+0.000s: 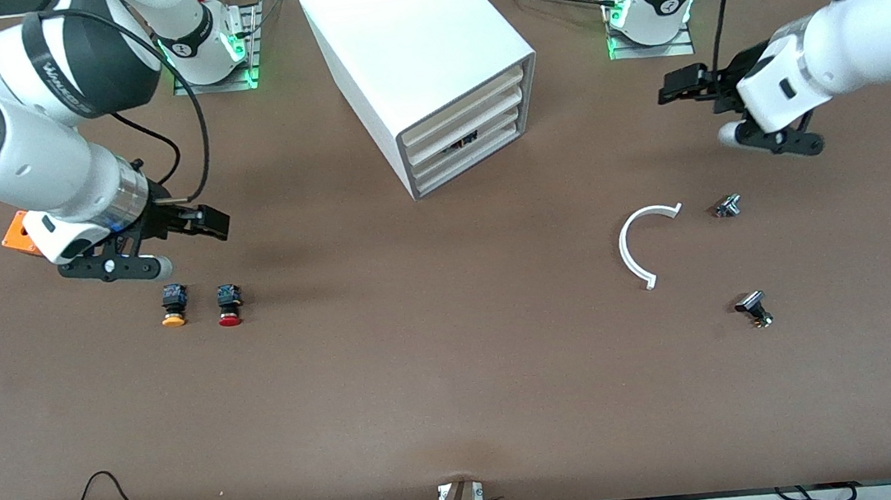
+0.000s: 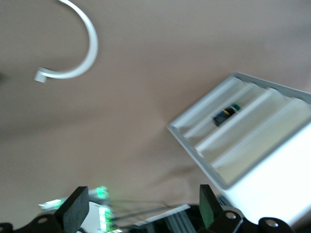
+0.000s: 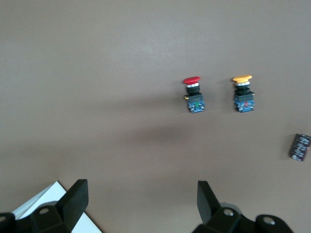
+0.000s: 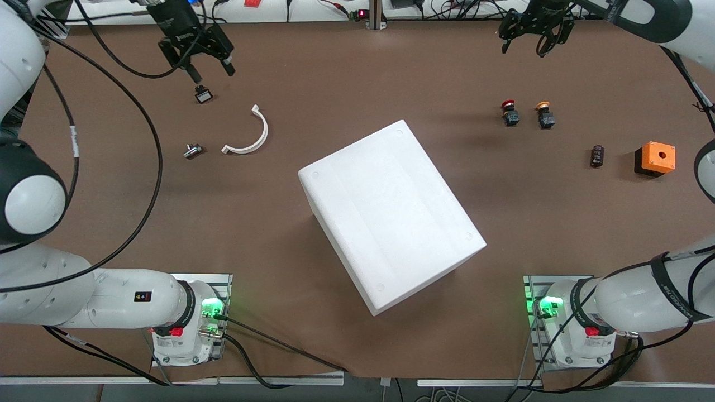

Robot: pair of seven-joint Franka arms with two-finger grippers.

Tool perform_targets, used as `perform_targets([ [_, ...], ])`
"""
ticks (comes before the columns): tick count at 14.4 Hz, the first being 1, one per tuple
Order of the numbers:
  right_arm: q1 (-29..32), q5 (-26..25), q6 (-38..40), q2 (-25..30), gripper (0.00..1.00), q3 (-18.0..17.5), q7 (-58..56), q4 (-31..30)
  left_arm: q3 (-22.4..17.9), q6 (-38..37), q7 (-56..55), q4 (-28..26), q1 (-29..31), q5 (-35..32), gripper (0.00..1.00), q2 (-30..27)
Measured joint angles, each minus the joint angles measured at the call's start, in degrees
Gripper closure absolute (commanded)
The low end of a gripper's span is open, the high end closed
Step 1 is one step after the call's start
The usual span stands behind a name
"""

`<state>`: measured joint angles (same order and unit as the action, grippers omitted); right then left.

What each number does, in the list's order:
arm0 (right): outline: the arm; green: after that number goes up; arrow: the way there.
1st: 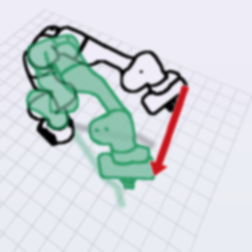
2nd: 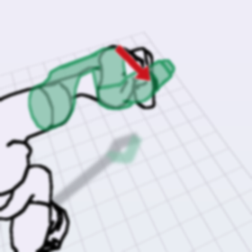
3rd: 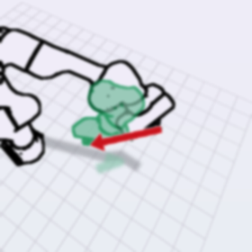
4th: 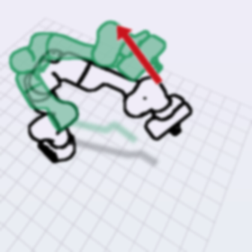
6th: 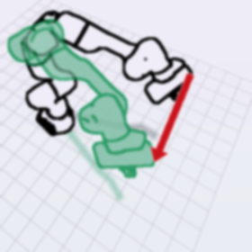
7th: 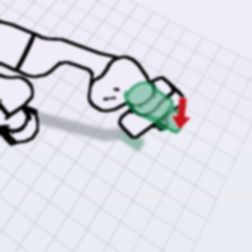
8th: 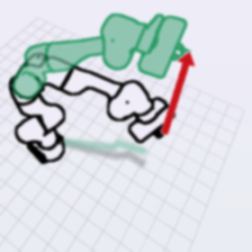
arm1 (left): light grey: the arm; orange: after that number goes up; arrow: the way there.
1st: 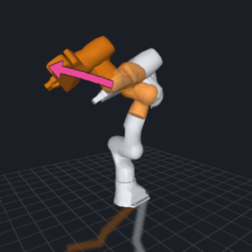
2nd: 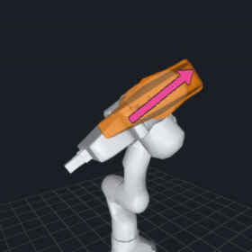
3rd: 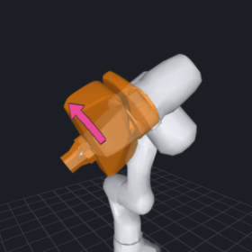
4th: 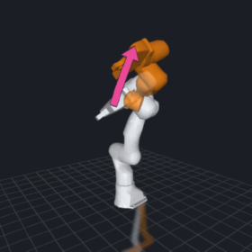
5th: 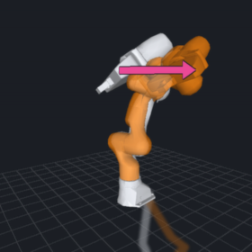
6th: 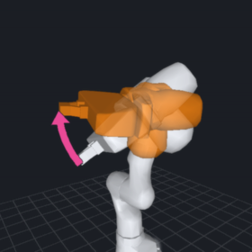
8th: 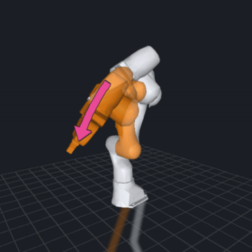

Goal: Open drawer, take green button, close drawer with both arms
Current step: 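Move the right gripper toward the cabinet while the left gripper reaches the drawer handle, then grasp the drawer handle with the left gripper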

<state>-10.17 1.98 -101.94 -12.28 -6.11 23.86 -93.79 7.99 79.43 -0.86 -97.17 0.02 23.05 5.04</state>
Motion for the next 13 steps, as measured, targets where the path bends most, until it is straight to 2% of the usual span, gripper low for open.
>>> perform_targets([
  [2,-1.1,0.2,-0.8,-1.7,0.01,0.0,2.9,1.2,0.1,-2.5,0.1,1.2,-0.2,6.2,0.0,3.6],
  [4,-2.5,1.1,-1.0,-4.1,0.01,0.0,6.4,3.5,0.3,-3.2,1.5,1.7,-0.5,8.9,0.0,6.4],
  [9,-6.5,1.3,-3.4,-8.6,0.01,-0.1,15.1,7.0,0.1,-2.6,19.2,1.1,0.8,12.5,0.0,12.4],
  [11,-7.5,1.7,-4.6,-9.4,0.01,-0.1,18.3,7.1,0.1,2.6,23.8,-1.9,1.6,16.5,0.0,14.4],
  [13,-8.8,2.1,-5.9,-10.3,0.01,-0.1,21.4,7.1,0.5,9.2,28.4,-7.3,1.3,22.1,0.0,15.2],
])
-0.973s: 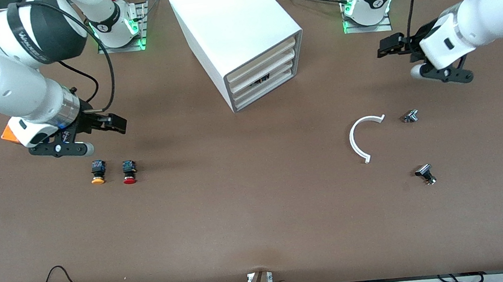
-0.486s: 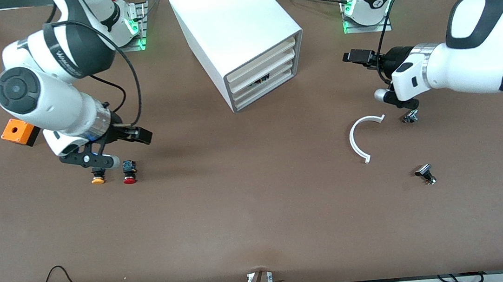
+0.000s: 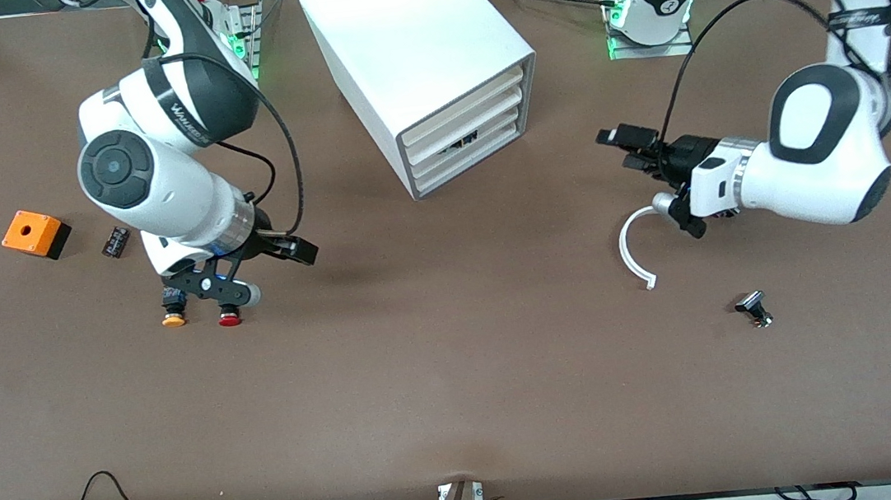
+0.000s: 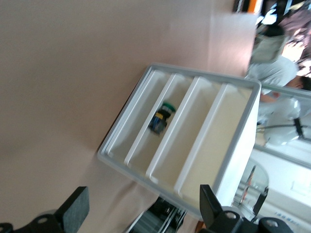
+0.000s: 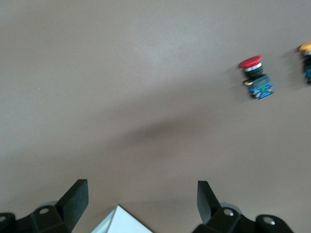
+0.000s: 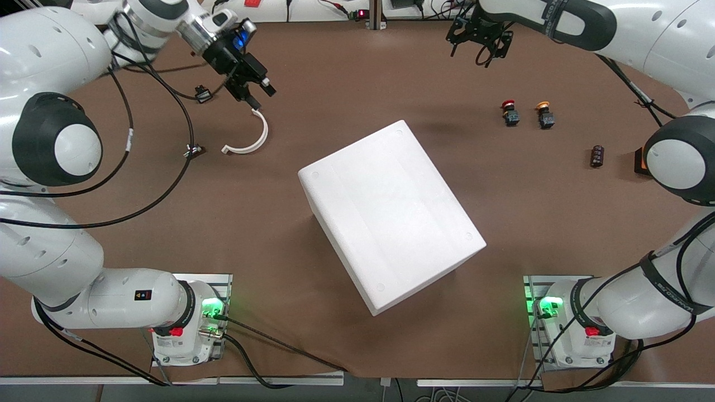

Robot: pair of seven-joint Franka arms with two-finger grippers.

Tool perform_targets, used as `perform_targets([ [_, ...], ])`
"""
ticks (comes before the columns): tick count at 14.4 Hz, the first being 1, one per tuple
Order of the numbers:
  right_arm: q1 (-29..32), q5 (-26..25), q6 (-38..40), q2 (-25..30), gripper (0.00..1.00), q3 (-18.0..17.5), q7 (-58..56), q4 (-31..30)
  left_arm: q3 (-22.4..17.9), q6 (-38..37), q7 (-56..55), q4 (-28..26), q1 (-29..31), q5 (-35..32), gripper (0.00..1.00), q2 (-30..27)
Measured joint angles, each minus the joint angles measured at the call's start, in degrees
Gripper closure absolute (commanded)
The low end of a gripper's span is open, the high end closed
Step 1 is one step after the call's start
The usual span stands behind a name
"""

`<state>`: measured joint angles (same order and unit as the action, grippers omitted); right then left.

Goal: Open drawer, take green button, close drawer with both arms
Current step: 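Grasp the drawer handle with the left gripper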

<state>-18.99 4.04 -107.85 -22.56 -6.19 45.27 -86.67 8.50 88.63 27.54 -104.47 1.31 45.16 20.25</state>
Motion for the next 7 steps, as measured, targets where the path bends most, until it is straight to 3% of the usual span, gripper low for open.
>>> perform_targets([
  [4,-3.1,0.1,-2.8,-2.1,0.01,0.0,6.1,0.7,4.0,12.5,11.4,-12.4,-0.7,14.8,0.01,1.1],
  [7,-5.2,0.2,-2.9,-5.1,0.01,0.0,11.5,4.4,6.9,15.4,19.0,-17.4,-1.1,21.7,0.02,3.5],
])
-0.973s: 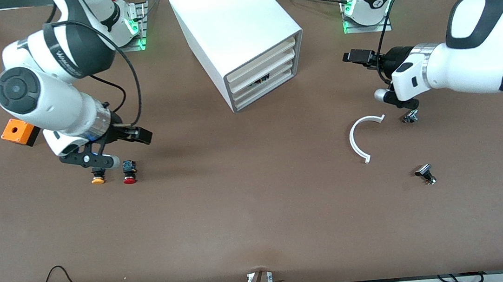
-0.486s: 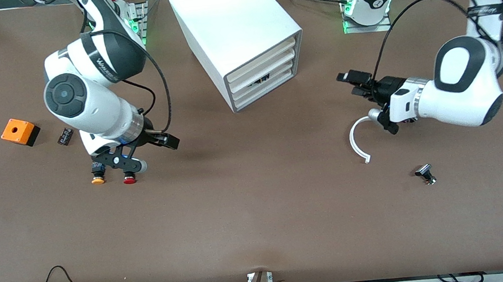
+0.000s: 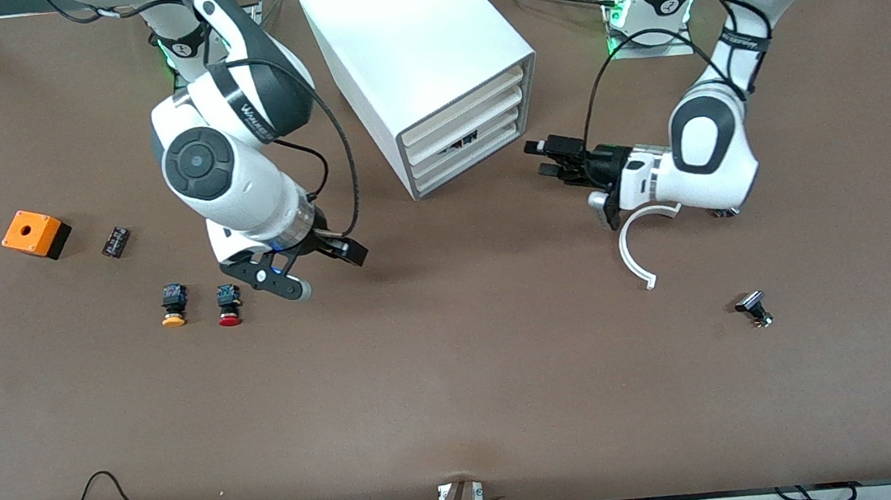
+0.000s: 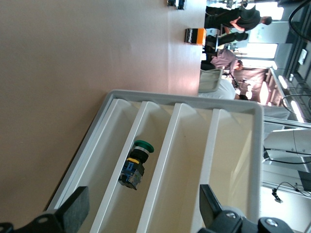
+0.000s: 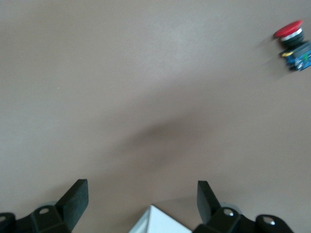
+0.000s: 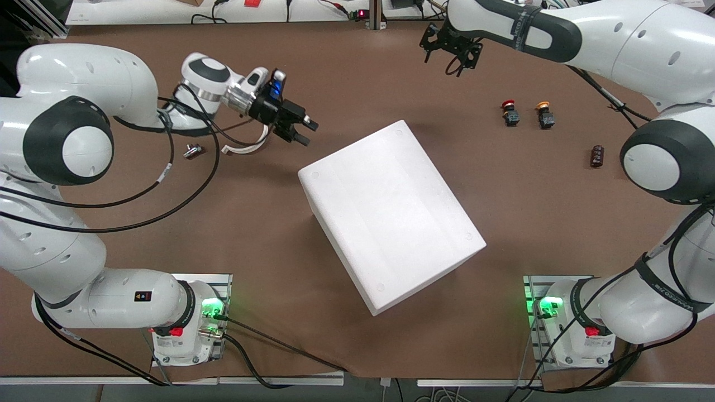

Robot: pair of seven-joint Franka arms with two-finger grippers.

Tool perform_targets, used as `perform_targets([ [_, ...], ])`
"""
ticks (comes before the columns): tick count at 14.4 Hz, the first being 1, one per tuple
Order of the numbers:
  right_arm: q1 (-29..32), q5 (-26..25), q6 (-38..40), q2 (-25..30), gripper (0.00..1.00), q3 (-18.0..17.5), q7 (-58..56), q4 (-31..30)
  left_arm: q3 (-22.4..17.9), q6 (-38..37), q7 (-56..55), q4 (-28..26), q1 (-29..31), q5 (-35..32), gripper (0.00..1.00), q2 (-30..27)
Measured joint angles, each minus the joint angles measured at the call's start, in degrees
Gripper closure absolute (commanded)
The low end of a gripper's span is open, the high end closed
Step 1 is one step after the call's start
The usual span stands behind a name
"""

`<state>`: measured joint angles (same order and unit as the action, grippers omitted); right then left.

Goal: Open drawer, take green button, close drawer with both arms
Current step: 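Grasp the drawer handle with the left gripper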

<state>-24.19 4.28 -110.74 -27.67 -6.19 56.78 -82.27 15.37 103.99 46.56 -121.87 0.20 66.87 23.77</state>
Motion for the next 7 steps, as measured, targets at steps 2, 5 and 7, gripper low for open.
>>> perform_targets([
  [2,-1.4,0.3,0.0,-2.3,0.01,0.0,3.3,2.8,0.2,0.0,5.6,-0.5,-0.1,0.7,0.02,2.2],
  [5,-3.0,0.4,0.0,-5.6,0.01,0.0,7.7,6.9,0.3,0.0,14.7,-0.8,-0.1,2.9,0.04,6.8],
  [7,-3.9,0.4,0.0,-7.5,0.01,0.0,10.3,9.3,0.4,0.0,18.7,-1.1,-0.1,4.0,0.2,9.4],
])
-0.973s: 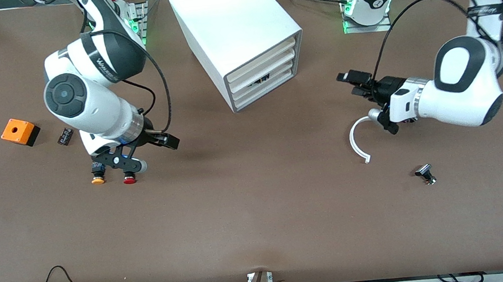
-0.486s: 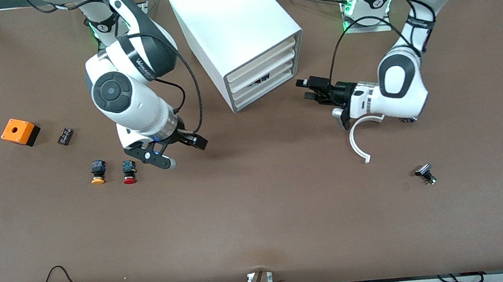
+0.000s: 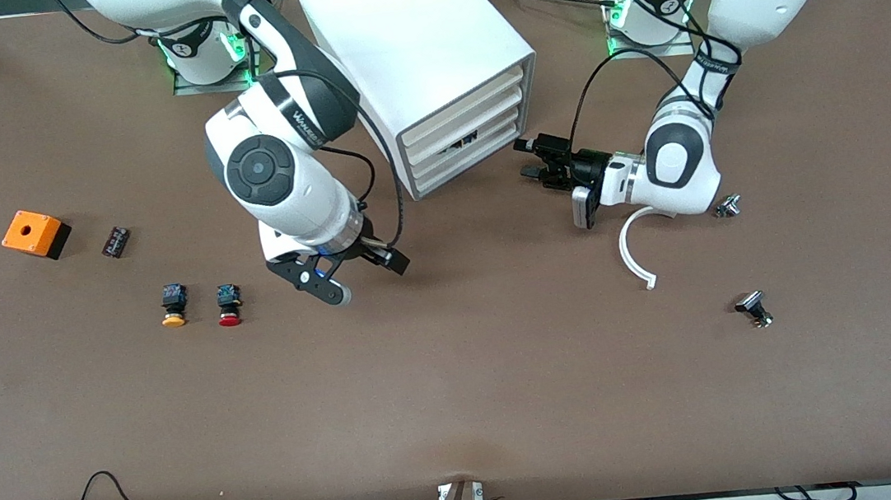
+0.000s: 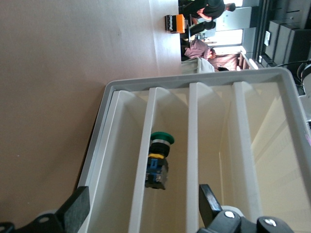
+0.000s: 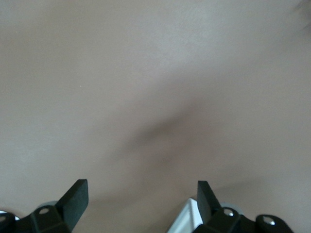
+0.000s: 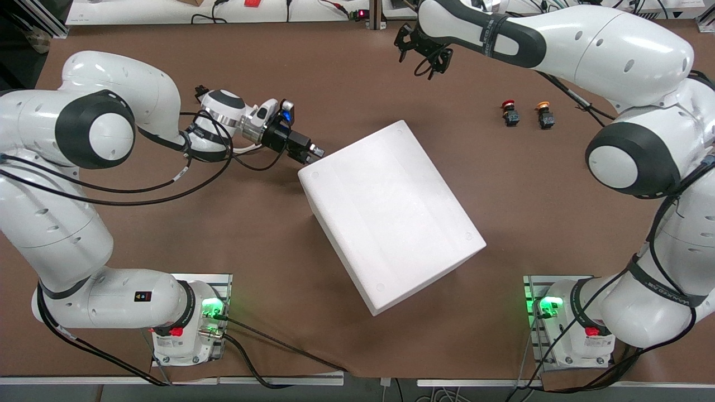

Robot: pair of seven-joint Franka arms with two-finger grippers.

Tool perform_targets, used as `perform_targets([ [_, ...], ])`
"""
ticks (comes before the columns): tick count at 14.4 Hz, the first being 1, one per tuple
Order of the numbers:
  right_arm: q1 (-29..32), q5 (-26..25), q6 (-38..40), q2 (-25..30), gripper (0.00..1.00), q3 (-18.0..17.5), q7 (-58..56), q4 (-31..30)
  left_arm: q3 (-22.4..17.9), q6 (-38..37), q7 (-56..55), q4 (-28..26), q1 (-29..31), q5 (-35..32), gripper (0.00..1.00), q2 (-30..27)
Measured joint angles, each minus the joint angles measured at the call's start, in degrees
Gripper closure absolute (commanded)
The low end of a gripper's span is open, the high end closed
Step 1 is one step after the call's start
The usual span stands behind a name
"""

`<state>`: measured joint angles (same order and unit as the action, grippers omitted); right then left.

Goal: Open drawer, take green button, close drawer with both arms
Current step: 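Grasp the drawer handle with the left gripper, then pull the drawer open with the left gripper while the right gripper reaches inside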

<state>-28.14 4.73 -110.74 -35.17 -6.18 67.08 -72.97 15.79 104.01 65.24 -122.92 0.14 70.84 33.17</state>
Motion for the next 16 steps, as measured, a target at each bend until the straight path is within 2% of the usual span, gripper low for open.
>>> perform_targets([
  [2,-0.8,0.0,0.0,-1.7,0.01,0.0,2.4,2.1,0.6,-0.1,2.2,-0.3,0.1,0.5,0.28,1.3],
  [4,-1.4,0.3,0.0,-3.2,0.01,0.0,4.2,4.0,1.7,-0.1,3.8,-1.1,0.0,1.7,0.48,1.8],
  [11,-2.7,1.0,-0.3,-6.3,0.01,0.0,9.0,8.1,3.8,-0.1,6.9,-2.0,-0.3,2.3,0.5,5.2],
  [13,-3.0,1.4,-0.3,-7.1,0.01,0.0,10.7,9.3,3.9,-0.1,7.7,-2.1,-0.7,2.3,0.54,6.1],
  [14,-3.1,1.5,-0.4,-7.5,0.01,0.0,11.8,9.9,4.0,-0.1,8.3,-2.3,-0.9,2.3,0.64,6.5],
  [15,-3.3,1.5,-0.5,-7.9,0.01,-0.1,12.7,10.3,4.1,-0.1,8.7,-2.3,-1.0,2.3,0.84,6.9],
  [16,-3.4,1.5,-0.6,-8.1,0.01,-0.1,13.5,10.6,4.2,-0.1,9.1,-2.4,-1.0,2.3,1.0,7.2],
])
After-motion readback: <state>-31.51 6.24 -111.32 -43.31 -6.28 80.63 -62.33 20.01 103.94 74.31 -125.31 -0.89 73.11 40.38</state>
